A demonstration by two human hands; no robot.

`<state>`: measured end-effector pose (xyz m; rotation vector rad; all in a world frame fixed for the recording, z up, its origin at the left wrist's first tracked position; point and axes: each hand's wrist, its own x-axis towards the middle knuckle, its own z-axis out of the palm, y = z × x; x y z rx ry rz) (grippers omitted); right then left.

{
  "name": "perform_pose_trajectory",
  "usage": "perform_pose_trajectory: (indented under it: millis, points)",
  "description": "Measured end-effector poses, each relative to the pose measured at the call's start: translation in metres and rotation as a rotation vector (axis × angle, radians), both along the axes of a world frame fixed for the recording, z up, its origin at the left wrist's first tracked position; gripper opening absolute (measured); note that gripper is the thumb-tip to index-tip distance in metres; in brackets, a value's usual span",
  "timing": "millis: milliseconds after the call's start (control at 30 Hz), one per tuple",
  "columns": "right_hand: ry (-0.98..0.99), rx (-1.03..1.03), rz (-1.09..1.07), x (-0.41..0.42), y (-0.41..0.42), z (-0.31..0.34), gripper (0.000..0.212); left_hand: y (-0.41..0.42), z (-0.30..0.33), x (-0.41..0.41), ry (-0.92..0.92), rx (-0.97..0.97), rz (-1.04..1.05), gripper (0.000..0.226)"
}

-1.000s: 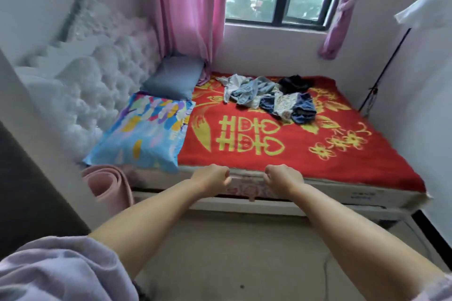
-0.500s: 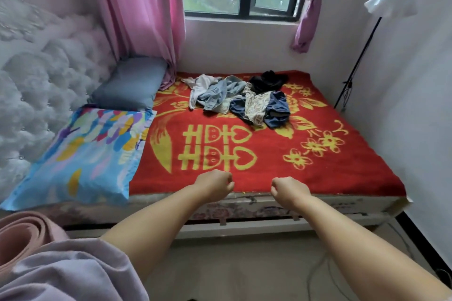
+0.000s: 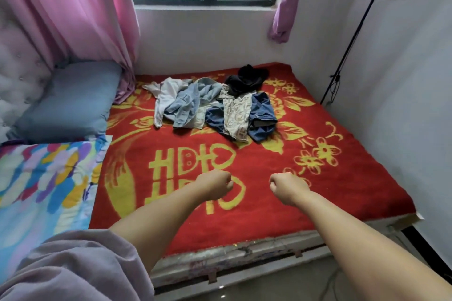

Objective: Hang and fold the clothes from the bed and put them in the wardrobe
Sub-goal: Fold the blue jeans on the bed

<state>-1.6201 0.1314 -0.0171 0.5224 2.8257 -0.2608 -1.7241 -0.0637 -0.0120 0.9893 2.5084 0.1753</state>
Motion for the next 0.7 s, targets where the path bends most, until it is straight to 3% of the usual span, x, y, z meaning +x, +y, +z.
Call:
perform_pose_trajectory:
  millis: [300,700]
  points:
    - [-0.181,-0.035,-0.094,-0.074,0.119,-0.07,0.031,0.11,-0.063,-0.082,-0.098,-0.041,-0.016,0.035]
    - [-0.206,-0.169,0.048,-0.238,0.286,-0.254,0.033,0.301,-0.234,-0.191,-0.304,-0.042,0.314,0.027]
